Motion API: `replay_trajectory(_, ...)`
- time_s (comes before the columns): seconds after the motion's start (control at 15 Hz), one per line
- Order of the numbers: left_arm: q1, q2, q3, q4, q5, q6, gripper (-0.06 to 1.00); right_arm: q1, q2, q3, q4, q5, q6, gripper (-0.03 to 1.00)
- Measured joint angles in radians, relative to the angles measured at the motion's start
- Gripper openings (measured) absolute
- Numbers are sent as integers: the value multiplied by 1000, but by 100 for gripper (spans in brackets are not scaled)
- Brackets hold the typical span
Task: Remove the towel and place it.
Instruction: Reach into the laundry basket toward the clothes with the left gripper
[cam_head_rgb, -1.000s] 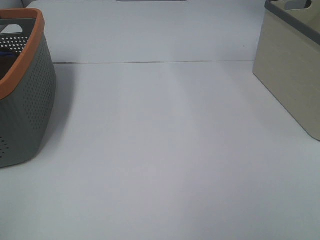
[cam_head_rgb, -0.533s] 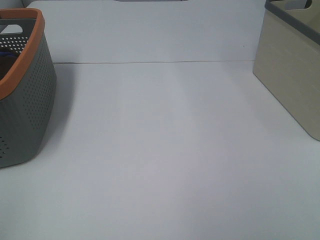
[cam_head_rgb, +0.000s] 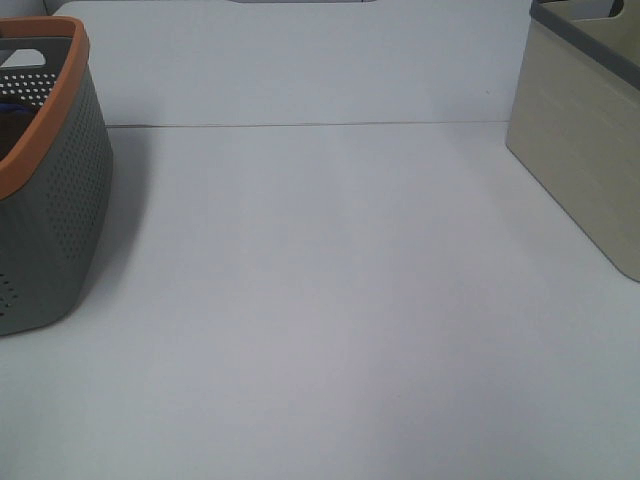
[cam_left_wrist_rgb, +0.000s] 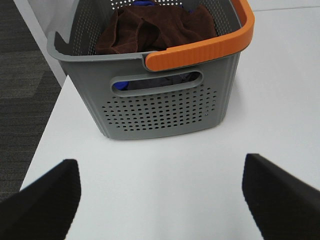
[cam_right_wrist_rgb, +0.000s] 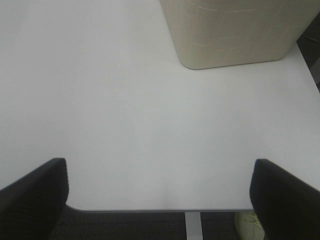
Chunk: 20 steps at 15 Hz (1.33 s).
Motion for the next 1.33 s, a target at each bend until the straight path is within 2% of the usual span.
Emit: replay_trajectory(1.33, 0, 0, 0, 13, 0, 1, 85, 0, 0, 0, 0, 0, 0, 87)
